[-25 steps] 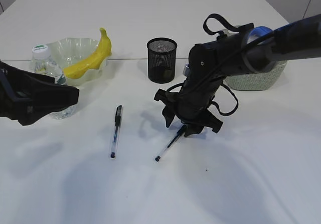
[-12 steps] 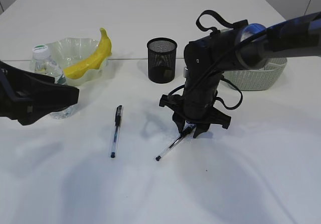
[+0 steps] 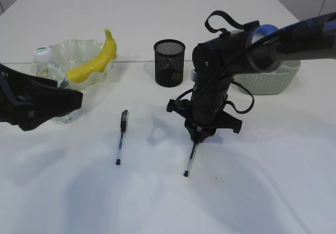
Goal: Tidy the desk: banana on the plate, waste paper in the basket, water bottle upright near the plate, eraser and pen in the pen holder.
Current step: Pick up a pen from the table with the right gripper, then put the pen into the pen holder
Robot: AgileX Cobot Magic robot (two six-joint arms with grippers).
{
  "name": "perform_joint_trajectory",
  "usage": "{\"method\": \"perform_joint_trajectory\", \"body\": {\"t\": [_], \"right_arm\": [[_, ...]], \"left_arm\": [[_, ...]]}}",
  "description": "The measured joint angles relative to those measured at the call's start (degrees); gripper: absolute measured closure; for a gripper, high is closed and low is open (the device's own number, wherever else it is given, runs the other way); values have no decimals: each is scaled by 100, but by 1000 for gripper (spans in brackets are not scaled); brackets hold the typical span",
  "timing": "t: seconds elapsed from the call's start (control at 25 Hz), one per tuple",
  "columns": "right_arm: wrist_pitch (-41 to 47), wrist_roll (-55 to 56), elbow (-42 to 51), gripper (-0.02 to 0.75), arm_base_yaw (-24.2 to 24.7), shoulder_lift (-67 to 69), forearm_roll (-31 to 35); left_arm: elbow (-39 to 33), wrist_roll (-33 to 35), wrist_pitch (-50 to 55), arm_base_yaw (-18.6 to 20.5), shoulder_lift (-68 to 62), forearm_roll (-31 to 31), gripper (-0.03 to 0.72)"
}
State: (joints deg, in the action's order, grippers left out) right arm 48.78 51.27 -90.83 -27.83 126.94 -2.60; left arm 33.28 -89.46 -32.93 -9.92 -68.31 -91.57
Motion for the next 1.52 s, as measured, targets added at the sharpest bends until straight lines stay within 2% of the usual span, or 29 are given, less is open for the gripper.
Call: {"method": "perform_joint_trajectory", "body": {"t": [0.32,0.72,1.08,1.52], "right_arm": [[38,-679,-26,695,0,0,-55],[507,-1803,-59,699,0,-53,-588],[549,-2487,-59,699,0,-828,-1262],[318,-2975,-59,699,0,-1864,-1612]], "left_arm": [[0,0,0,0,0,0,148],[0,-65,0,0,0,-34,148],[0,-87,0,0,0,-89,148],[0,-111,0,0,0,-91,148]]}}
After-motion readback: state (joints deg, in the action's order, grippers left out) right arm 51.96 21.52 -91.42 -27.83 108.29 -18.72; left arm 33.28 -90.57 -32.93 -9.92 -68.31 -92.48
